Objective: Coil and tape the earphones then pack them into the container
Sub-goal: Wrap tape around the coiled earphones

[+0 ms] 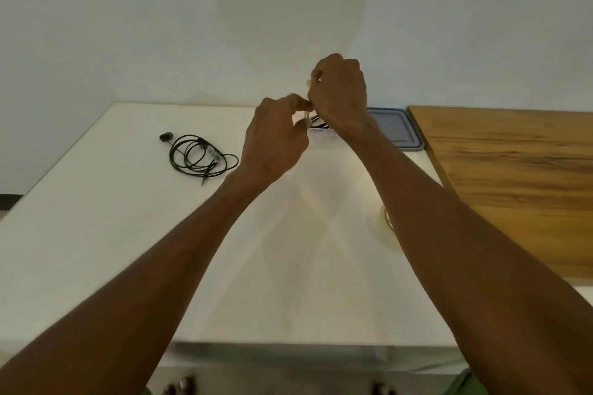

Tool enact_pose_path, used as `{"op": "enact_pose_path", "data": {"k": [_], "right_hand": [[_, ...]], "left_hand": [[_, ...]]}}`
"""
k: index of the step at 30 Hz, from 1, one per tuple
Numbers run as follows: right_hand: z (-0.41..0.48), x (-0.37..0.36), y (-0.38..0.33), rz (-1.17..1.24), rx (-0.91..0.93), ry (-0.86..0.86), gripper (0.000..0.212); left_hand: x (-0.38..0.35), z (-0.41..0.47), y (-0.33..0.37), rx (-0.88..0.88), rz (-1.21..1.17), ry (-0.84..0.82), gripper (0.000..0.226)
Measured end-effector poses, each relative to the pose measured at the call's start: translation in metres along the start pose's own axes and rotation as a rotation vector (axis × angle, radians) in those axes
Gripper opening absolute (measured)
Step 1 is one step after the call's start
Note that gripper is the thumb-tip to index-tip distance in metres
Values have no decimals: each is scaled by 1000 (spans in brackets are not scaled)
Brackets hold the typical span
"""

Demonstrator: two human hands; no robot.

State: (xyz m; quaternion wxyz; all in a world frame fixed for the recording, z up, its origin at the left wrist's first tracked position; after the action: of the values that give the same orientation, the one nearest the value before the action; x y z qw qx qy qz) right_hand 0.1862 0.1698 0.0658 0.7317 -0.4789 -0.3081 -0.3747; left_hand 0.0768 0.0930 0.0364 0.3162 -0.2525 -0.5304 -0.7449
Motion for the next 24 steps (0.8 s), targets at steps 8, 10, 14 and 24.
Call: {"op": "enact_pose_path", "data": {"k": [8,10,14,24], "right_hand": [[-35,-7,-48,-140,0,134,11],[-32,-8,-35,-125,-78,80,15],[-25,-14,-12,-184,-148,-10,12],[3,-10,1,-233,-176,-147,23]], "left_hand": [[65,-37,-61,324,-39,24,14],[74,-48,-70,345,-87,-14,19],[70,-54,-61,258,-75,-72,25],[36,-24,-32,251,-174,-84,32]]}}
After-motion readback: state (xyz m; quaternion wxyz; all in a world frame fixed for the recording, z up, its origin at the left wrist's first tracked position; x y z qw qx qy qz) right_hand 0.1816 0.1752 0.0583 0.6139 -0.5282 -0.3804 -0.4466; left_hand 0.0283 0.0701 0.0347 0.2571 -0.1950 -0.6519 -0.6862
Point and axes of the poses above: each hand's wrist, its own z-axis towards the middle knuckle, its own x-axis out of the back of the hand, y = z × x, the point moved 5 cm from there along z, towards the middle knuckle, and after that the axes turned 9 degrees about -y, right-handed, at the moved point
